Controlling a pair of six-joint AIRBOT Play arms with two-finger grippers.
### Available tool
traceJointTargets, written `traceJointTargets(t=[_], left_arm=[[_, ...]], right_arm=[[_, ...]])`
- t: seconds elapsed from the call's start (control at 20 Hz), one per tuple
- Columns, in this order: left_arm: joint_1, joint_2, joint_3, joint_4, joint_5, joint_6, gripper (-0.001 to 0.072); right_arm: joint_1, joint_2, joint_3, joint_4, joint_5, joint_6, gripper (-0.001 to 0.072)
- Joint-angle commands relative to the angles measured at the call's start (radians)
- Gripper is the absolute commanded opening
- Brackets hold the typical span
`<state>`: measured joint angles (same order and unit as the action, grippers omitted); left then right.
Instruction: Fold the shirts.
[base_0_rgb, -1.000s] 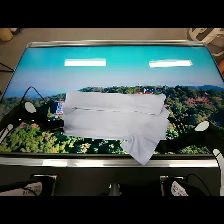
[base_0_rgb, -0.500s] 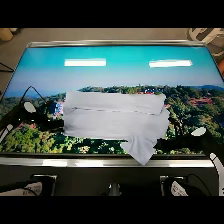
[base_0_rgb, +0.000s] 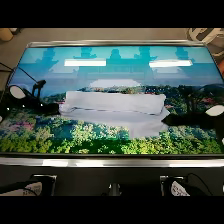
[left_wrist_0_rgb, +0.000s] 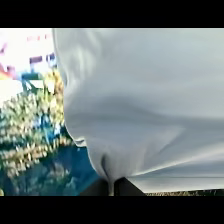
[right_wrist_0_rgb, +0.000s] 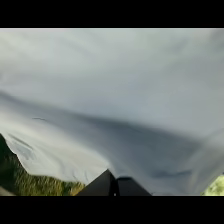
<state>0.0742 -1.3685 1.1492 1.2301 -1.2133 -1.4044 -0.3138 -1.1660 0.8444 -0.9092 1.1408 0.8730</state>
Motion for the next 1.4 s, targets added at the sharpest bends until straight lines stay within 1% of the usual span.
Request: traceJointTargets(t=[0.0,0.05,0.2,0.3,0.4,0.45,0.55,0.6,0.65,0.7,0.75,0.8,0.85,0.9,1.0,1.1,1.3,1.35], left_arm=[[-0.001,-0.113,0.233,-0.004,-0.002,-0.044,0.0021],[-0.001,-0.177,0.307,-0.018,-0.002,-0.063,0.0021],[-0.001,-0.365,0.486,-0.138,-0.04,-0.063,0.0022],[-0.001,-0.465,0.562,-0.186,-0.083,-0.064,0.0023],[-0.001,-0.515,0.589,-0.188,-0.098,-0.095,0.0023],[0.0,-0.531,0.589,-0.184,-0.093,-0.097,0.0023],[0.0,-0.564,0.589,-0.172,-0.097,-0.1,0.0024],[0.002,-0.573,0.589,-0.154,-0.107,-0.1,0.0091],[0.005,-0.572,0.589,-0.124,-0.108,-0.1,0.0354],[0.012,-0.564,0.592,-0.098,-0.113,-0.1,0.0628],[0.025,-0.555,0.605,-0.066,-0.132,-0.1,0.0681],[0.038,-0.544,0.627,-0.031,-0.16,-0.111,0.0678],[0.046,-0.532,0.649,0.005,-0.185,-0.135,0.0631],[0.051,-0.51,0.664,0.031,-0.196,-0.141,0.0604],[0.048,-0.457,0.666,0.034,-0.182,-0.141,0.0604],[0.029,-0.408,0.666,0.035,-0.181,-0.14,0.0605],[-0.028,-0.317,0.666,0.035,-0.181,-0.137,0.0604],[-0.045,-0.301,0.666,0.035,-0.181,-0.137,0.0604]], right_arm=[[0.0,-0.136,0.23,0.009,-0.067,0.005,0.0022],[0.0,-0.195,0.277,0.014,-0.079,0.005,0.0022],[0.033,-0.356,0.388,0.037,-0.142,0.005,0.0022],[0.075,-0.435,0.448,0.038,-0.206,0.005,0.0023],[0.101,-0.501,0.479,0.038,-0.267,0.026,0.0024],[0.103,-0.523,0.479,0.038,-0.282,0.04,0.0024],[0.106,-0.56,0.479,0.031,-0.263,0.043,0.0038],[0.102,-0.564,0.479,0.024,-0.252,0.025,0.0168],[0.093,-0.558,0.479,0.022,-0.235,-0.005,0.042],[0.075,-0.546,0.479,0.017,-0.207,-0.039,0.0692],[0.053,-0.533,0.479,-0.008,-0.179,-0.058,0.0711],[0.024,-0.523,0.479,-0.06,-0.15,-0.064,0.0712],[-0.003,-0.522,0.479,-0.105,-0.119,-0.056,0.0713],[-0.026,-0.528,0.478,-0.13,-0.072,-0.046,0.0714],[-0.04,-0.554,0.478,-0.129,-0.001,-0.048,0.0715],[-0.018,-0.586,0.478,-0.087,0.034,-0.063,0.0715],[0.053,-0.645,0.479,0.014,0.027,-0.065,0.0711],[0.073,-0.656,0.479,0.029,0.027,-0.052,0.0706]])
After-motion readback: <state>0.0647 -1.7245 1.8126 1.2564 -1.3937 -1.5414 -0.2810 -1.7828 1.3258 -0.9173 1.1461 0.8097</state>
